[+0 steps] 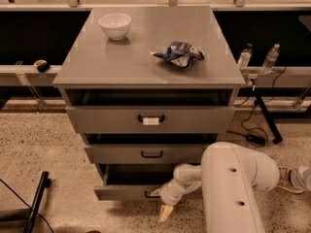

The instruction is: Open bottom drawer

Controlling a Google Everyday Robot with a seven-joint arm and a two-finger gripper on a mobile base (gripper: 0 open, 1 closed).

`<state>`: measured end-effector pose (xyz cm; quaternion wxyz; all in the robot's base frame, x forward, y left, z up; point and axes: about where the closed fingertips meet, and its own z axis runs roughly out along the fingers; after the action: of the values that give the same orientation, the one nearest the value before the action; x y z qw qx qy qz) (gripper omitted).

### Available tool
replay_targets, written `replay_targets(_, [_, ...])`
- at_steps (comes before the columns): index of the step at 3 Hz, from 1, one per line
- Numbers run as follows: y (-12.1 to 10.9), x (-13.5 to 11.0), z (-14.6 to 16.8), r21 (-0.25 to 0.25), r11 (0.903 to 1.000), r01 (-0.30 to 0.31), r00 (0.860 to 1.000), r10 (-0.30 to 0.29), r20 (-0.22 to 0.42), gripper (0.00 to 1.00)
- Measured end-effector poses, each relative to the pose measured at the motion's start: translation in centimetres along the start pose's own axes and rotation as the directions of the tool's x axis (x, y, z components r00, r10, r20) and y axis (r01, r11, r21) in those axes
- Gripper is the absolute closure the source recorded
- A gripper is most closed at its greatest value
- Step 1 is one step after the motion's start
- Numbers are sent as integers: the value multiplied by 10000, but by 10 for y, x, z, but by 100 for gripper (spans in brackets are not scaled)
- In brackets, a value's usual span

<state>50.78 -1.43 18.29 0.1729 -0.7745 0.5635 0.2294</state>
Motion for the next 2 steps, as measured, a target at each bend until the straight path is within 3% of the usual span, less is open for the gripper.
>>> replay_targets(2, [15,-1,3,-235,9997,-95,9999,97,90,29])
